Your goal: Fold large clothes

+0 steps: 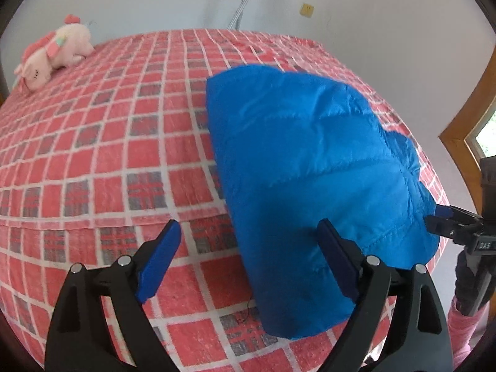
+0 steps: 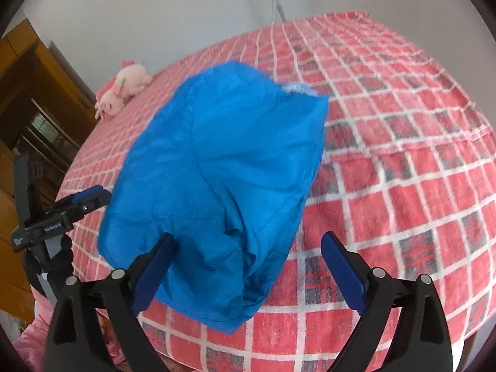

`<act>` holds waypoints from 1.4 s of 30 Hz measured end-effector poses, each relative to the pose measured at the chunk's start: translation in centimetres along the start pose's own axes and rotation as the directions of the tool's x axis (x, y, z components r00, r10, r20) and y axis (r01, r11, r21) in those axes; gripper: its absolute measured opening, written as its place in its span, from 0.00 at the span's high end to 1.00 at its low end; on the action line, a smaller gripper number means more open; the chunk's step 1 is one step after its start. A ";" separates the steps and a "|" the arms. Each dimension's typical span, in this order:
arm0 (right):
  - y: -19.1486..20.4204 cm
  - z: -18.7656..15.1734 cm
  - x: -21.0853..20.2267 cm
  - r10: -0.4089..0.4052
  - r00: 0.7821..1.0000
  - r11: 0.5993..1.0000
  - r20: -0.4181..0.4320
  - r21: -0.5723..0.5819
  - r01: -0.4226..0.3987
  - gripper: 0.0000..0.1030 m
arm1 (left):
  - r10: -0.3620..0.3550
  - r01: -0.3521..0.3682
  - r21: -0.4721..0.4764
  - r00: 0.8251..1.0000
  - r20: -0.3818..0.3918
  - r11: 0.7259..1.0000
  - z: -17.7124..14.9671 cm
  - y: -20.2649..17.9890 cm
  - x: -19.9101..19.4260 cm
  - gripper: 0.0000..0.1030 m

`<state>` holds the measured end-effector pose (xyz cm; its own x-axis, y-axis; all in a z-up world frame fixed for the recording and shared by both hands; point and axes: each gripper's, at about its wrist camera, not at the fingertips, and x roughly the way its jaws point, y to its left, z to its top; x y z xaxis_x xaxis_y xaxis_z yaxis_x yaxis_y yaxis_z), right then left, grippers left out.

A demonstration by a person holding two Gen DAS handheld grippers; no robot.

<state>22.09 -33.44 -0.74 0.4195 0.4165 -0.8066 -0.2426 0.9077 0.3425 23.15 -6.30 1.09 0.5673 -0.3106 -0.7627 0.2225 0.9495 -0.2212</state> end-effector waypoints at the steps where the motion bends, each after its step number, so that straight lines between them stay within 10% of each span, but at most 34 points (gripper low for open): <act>1: 0.0 -0.1 0.4 -0.008 1.000 1.000 -0.014 0.002 0.008 0.06 | 0.015 -0.015 0.015 1.000 0.004 1.000 0.0 -0.2 0.2 0.13; 6: -0.7 -0.3 3.5 0.017 0.995 0.999 -0.099 0.036 -0.013 0.04 | 0.069 -0.071 0.108 0.997 0.019 0.992 0.4 -1.4 1.1 0.09; 15: -1.8 0.4 5.5 0.135 0.981 0.990 -0.138 0.067 -0.126 0.04 | -0.156 0.156 -0.001 0.983 -0.095 0.988 1.9 0.4 4.9 0.04; 21: -0.9 0.7 5.6 0.202 0.971 0.979 -0.126 0.045 -0.198 0.35 | -0.176 0.178 0.025 0.982 -0.069 0.984 1.6 -1.3 4.9 0.24; 29: 1.6 1.3 2.4 0.184 0.983 0.977 0.002 -0.115 -0.182 0.59 | -0.167 0.165 0.047 0.984 0.055 0.985 1.2 -2.2 1.8 0.59; 42: 10.9 7.8 -0.4 0.245 0.955 0.903 0.164 -0.398 -0.163 0.67 | -0.087 0.089 0.012 0.923 0.375 0.996 3.5 0.9 -4.6 0.67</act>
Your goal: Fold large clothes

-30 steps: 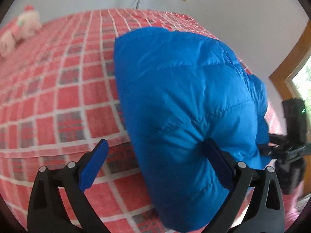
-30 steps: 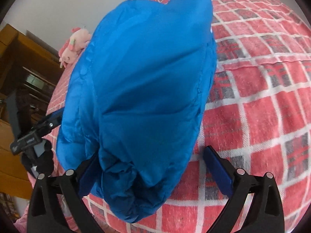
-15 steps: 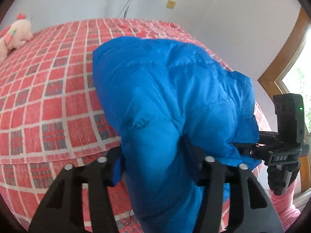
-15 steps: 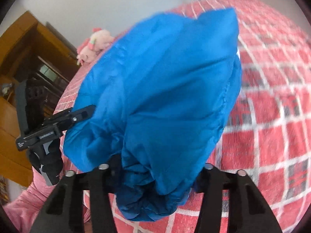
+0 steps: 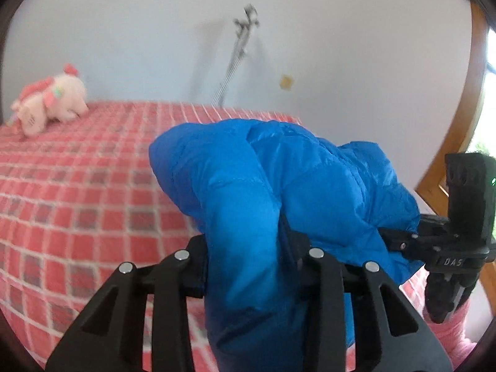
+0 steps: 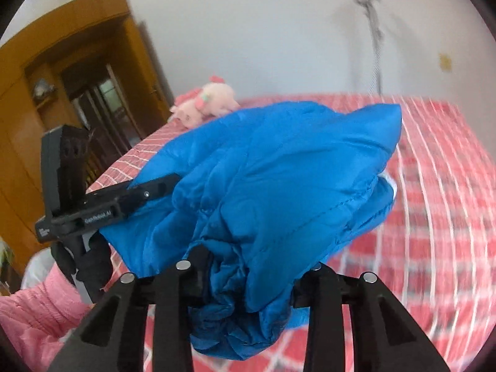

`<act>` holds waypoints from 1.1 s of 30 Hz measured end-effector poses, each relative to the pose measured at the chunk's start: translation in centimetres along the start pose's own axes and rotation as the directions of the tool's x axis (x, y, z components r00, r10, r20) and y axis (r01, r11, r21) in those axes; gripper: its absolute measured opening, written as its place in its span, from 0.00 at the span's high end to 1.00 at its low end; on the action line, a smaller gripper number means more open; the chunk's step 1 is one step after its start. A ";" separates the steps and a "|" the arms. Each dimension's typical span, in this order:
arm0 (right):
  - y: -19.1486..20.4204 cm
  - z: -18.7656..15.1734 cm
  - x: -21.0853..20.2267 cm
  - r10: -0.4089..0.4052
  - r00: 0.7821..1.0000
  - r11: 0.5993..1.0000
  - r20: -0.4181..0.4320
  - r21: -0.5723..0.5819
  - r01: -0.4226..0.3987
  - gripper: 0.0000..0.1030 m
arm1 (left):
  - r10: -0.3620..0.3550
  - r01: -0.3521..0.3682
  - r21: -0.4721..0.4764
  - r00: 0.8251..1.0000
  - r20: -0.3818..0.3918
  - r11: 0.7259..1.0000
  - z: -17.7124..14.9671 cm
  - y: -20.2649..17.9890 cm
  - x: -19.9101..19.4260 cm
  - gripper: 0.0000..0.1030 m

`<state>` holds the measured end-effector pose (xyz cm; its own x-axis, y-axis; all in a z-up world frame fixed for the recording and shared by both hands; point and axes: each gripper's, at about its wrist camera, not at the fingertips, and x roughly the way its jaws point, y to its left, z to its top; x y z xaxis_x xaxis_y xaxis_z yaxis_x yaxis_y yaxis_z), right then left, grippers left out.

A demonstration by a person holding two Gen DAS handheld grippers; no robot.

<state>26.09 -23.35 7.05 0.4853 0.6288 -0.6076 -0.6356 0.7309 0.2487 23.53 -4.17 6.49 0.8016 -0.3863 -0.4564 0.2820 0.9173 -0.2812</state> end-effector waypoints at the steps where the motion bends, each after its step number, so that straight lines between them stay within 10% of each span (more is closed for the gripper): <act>1: 0.7 1.3 0.9 0.005 1.000 1.000 0.005 -0.030 -0.005 0.67 | 0.023 -0.023 0.001 0.999 0.029 1.000 0.3 0.6 -0.3 0.68; 6: 1.5 2.6 6.2 0.047 0.997 0.997 -0.061 -0.061 -0.050 0.67 | 0.138 -0.139 0.004 0.988 0.066 0.990 0.4 4.6 -0.2 0.67; 13: -0.3 0.7 13.2 0.103 0.971 0.995 -0.214 0.028 -0.099 0.64 | 0.182 -0.187 -0.041 0.976 -0.117 0.981 -1.9 10.1 3.0 0.61; 24: -0.8 -1.3 9.4 0.080 0.979 0.996 -0.185 0.057 -0.071 0.31 | 0.170 -0.183 -0.074 0.974 -0.152 0.980 -3.1 10.9 0.3 0.35; 33: -1.9 -3.0 7.8 0.046 0.984 0.994 -0.171 0.102 -0.029 0.35 | 0.266 -0.265 0.021 0.958 -0.110 0.964 -5.4 9.3 -1.6 0.31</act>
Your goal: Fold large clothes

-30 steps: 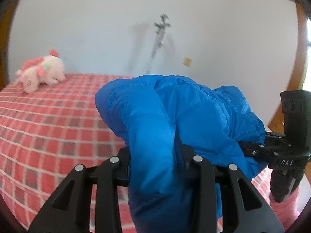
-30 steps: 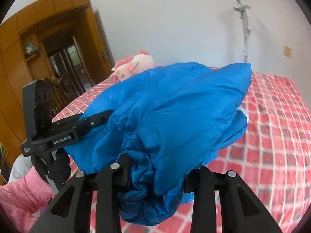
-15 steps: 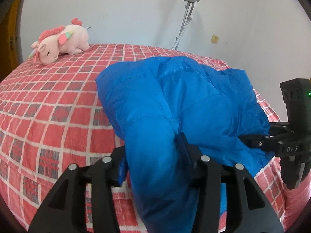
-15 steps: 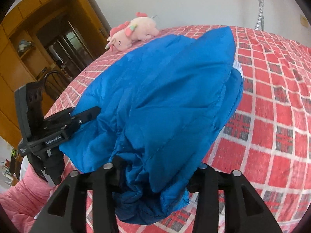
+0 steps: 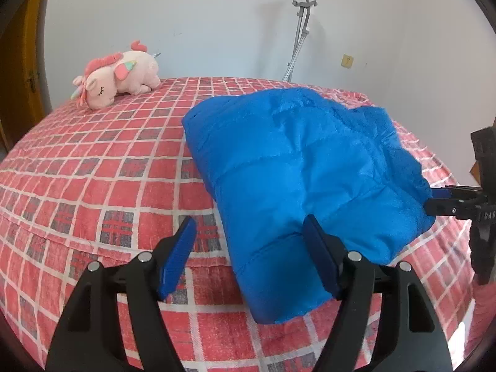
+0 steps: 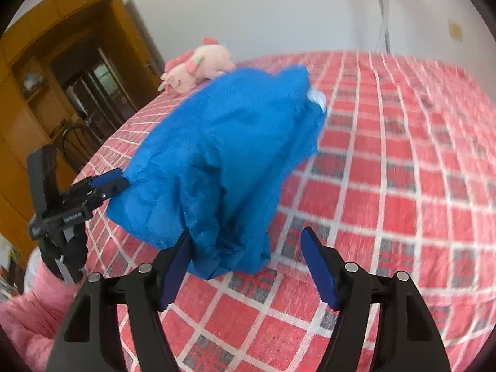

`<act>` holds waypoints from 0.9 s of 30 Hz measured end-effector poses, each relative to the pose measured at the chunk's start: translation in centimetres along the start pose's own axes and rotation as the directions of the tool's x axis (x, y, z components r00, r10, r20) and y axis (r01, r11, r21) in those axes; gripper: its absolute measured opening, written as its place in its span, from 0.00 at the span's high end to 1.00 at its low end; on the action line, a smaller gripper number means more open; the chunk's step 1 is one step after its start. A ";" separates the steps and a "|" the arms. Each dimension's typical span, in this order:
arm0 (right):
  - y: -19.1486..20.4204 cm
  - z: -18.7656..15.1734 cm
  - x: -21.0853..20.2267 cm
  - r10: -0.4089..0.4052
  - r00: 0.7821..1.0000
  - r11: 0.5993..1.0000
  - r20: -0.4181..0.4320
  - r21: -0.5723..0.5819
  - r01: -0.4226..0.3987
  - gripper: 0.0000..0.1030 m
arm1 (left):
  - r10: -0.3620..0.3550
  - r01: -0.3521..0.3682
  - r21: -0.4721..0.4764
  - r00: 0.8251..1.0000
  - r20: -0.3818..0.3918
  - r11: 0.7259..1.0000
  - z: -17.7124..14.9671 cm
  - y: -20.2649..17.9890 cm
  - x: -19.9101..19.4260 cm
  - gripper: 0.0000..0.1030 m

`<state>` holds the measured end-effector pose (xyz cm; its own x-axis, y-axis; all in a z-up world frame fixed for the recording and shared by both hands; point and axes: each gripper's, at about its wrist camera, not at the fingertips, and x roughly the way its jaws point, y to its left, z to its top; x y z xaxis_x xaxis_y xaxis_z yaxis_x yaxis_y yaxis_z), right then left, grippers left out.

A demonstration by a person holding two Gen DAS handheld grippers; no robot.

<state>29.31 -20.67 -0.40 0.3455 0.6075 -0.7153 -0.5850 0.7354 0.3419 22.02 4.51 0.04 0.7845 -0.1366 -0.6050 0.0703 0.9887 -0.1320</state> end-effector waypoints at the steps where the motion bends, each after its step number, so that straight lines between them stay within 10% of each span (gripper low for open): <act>1: -0.7 0.0 0.7 0.015 1.000 0.999 -0.014 0.030 -0.015 0.35 | 0.001 -0.001 0.002 1.000 -0.002 1.000 0.0 0.0 0.2 0.31; 8: -1.0 -0.9 0.7 0.003 1.000 0.995 0.001 0.102 -0.003 0.34 | 0.030 -0.031 -0.025 0.999 -0.022 0.999 0.0 0.0 -0.4 0.28; 13: 1.3 -2.0 -1.7 -0.150 0.988 0.985 0.021 0.093 0.147 0.07 | 0.115 -0.116 -0.041 0.993 -0.035 0.992 -0.6 -0.7 -2.3 0.15; 27: 5.9 -5.7 -4.0 -0.266 0.963 0.963 0.050 0.052 0.264 0.04 | 0.165 -0.168 -0.055 0.984 -0.069 0.984 -3.4 -3.0 -5.4 0.07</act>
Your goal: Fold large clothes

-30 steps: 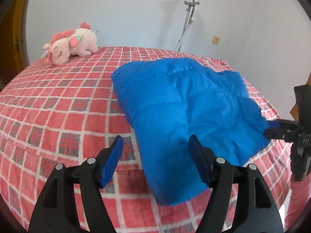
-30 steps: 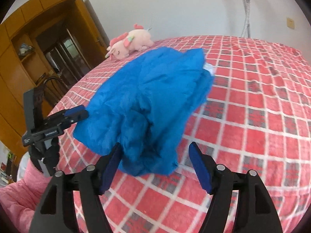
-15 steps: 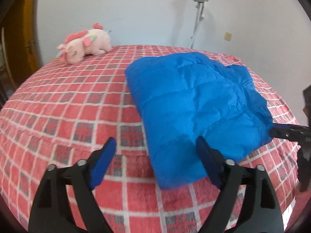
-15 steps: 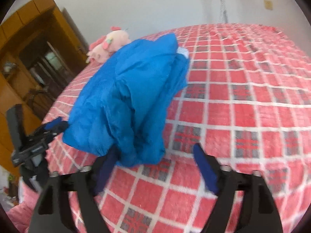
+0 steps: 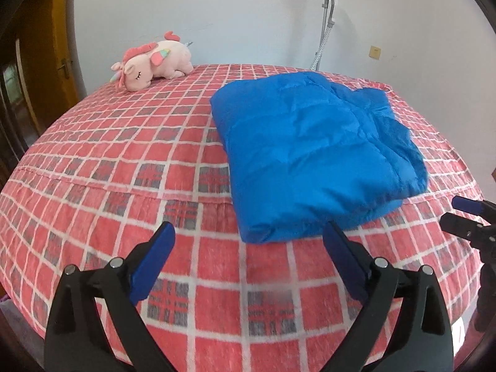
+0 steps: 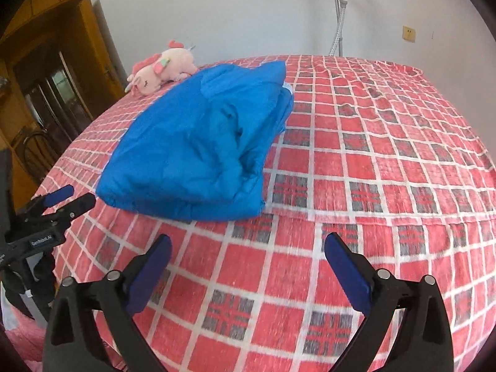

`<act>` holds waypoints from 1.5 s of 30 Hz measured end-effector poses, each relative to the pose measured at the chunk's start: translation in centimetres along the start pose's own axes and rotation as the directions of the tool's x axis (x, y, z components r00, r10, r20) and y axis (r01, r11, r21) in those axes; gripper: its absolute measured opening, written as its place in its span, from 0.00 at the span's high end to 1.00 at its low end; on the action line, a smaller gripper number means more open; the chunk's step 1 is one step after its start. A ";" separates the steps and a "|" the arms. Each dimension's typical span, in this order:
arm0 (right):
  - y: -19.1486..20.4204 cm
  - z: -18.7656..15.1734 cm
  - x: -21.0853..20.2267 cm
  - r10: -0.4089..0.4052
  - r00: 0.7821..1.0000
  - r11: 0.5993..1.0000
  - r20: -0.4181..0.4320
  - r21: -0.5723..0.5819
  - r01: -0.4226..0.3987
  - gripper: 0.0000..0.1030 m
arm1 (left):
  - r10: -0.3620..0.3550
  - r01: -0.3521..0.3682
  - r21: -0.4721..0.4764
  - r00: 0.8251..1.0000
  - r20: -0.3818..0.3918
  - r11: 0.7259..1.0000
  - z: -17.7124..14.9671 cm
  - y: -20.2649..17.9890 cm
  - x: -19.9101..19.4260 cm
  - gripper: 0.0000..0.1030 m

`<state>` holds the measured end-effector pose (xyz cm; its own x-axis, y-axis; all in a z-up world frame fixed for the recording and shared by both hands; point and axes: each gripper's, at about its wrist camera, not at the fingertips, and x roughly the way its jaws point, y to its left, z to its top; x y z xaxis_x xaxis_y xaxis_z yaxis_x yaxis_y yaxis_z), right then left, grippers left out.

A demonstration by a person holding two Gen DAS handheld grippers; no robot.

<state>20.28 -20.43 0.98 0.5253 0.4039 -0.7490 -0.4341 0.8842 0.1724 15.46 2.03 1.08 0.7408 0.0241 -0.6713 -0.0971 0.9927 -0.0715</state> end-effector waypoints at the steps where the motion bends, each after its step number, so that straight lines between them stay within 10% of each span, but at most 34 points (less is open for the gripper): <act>1: 0.1 -0.2 -0.1 0.000 1.000 1.000 -0.006 0.000 0.000 0.04 | 0.004 -0.004 0.001 1.000 -0.001 1.000 -0.2 0.0 -0.2 0.07; 45: 3.1 -3.3 -5.4 0.113 0.992 0.993 0.058 -0.038 -0.111 0.04 | 0.037 -0.040 0.031 0.995 0.091 0.999 -2.6 -1.0 -6.2 0.07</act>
<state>13.66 -20.69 3.43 0.5144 0.5145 -0.6861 -0.5174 0.8242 0.2303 9.21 0.62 3.39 0.7939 0.0712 -0.6039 -0.1058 0.9942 -0.0218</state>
